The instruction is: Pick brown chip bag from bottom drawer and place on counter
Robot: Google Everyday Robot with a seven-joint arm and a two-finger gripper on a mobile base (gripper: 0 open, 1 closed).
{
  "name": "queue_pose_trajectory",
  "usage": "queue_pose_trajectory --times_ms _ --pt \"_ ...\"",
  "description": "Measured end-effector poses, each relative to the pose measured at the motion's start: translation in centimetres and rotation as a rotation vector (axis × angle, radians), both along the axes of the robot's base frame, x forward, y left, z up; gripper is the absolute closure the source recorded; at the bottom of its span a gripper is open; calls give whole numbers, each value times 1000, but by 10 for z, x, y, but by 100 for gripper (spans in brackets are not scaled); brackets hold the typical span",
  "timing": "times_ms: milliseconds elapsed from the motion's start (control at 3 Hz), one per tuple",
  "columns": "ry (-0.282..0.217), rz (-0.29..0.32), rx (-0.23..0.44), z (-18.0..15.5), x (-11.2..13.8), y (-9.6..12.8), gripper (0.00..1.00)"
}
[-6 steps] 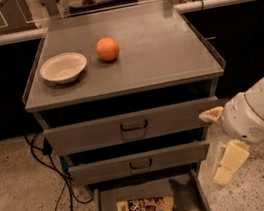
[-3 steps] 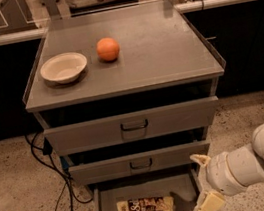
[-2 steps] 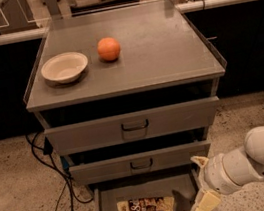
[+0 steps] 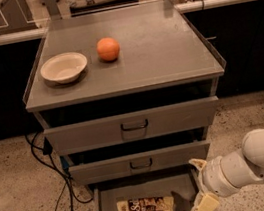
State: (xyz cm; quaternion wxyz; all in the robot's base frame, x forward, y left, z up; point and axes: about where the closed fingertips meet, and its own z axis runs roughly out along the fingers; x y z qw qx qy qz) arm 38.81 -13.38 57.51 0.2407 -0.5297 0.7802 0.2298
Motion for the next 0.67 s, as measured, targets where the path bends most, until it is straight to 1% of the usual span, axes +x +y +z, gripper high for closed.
queue_pose_trajectory --times_ms 333,667 --pt "-19 11 17 -26 11 2 0" --pt "-37 2 52 -80 28 -5 0"
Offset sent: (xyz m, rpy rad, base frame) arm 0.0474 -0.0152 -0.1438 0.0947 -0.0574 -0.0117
